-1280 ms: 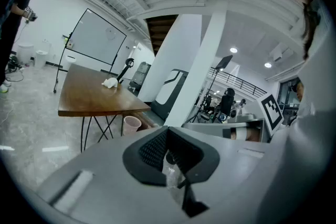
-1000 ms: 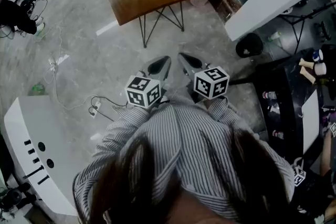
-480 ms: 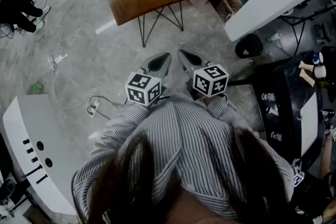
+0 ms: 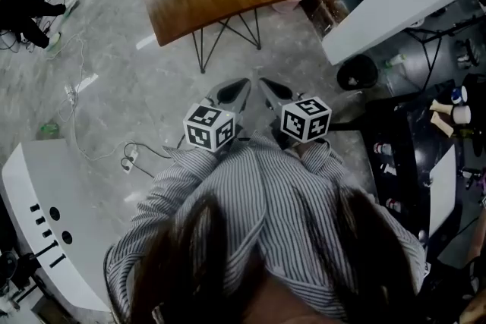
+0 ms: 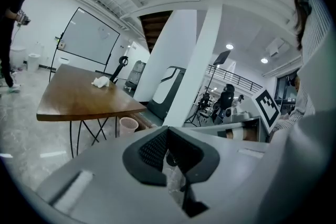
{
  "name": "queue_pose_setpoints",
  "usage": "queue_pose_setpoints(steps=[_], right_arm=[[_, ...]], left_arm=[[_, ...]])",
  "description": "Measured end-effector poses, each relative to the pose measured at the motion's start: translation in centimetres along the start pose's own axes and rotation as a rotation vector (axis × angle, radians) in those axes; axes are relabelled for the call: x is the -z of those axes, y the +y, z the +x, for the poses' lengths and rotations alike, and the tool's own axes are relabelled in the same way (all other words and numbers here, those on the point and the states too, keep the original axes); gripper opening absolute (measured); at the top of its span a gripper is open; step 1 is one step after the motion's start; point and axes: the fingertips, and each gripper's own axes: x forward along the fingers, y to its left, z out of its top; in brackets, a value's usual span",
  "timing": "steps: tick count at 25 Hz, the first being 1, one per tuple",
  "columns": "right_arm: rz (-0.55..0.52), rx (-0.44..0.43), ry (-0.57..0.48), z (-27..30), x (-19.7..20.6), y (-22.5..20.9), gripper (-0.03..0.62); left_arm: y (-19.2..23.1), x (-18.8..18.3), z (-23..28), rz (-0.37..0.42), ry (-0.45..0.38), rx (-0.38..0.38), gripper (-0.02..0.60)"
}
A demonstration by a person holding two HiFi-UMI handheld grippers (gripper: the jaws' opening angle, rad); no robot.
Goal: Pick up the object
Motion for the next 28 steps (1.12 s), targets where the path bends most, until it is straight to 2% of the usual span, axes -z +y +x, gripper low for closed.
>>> queue_pose_setpoints(steps=[4, 8, 14, 17, 22, 28], right_arm=[[0.024, -0.004, 0.004, 2.0, -1.2, -2.1, 0.002], [0.023, -0.004, -0.001, 5.8, -3.8, -4.6, 0.002], [-0.011, 0.024, -0.071, 13.3, -11.4, -8.4, 0.002], [-0.004, 0.027, -0.086, 17.6, -15.1, -10.4, 0.002], [0.02, 0.069, -0.12, 23.4, -20.9, -14.0, 0.002], [0.046, 0.077, -0.085, 27.7, -23.0, -16.0, 0.002]], left_arm=[[2.1, -0.9, 2.1, -0.017, 0.003, 0.002, -0.002], [6.1, -2.7, 5.5, -0.025, 0.007, 0.006, -0.002], [13.8, -9.1, 10.7, 0.007, -0.006, 0.02, -0.002], [18.0, -12.9, 13.5, -0.009, -0.015, 0.04, -0.002], [23.7, -17.4, 17.4, 0.007, -0.001, 0.066, -0.002], [28.1, -18.8, 20.4, -0.041, 0.029, 0.069, -0.002]])
